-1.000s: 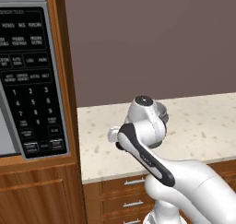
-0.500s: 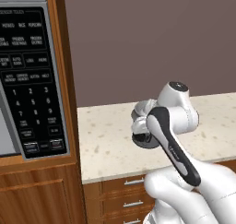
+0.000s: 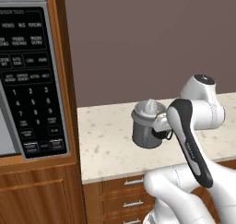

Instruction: Pick the mug from the counter and place it inside the microwave. Then close the microwave.

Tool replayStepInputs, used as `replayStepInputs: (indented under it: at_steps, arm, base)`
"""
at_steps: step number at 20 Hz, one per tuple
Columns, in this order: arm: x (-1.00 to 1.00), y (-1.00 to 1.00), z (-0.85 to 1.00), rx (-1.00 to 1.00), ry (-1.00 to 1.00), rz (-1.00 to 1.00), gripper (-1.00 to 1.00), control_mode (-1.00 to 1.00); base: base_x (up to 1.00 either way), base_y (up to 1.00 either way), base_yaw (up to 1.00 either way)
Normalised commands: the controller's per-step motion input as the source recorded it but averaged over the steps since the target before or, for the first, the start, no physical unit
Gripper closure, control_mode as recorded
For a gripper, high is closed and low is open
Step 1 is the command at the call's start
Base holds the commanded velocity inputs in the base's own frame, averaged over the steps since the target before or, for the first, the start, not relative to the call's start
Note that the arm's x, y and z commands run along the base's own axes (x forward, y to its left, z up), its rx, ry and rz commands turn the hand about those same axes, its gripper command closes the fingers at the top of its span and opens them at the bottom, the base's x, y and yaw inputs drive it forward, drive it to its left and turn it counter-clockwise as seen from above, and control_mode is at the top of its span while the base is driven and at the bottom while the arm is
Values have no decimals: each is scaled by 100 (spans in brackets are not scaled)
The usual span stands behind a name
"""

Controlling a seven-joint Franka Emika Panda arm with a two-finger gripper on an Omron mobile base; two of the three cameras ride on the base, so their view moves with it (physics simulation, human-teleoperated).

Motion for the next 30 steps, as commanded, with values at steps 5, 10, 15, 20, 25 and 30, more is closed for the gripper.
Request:
replayStepInputs:
  at_steps: [5,10,15,20,25,30]
  arm:
    - [-2,-28,24,-10,-1,-3,100,-100]
    - [-31,-2,23,0,-1,0,100,-100]
    - [-36,0,17,0,-5,0,100,-100]
    - [-4,0,2,0,-1,0,100,-100]
    - [0,0,0,0,0,0,100,100]
    - [0,0,0,0,0,0,100,100]
  base:
    - [0,0,0]
    - [0,0,0]
    - [0,0,0]
    - [0,0,0]
    - [0,0,0]
    - [-45,0,0]
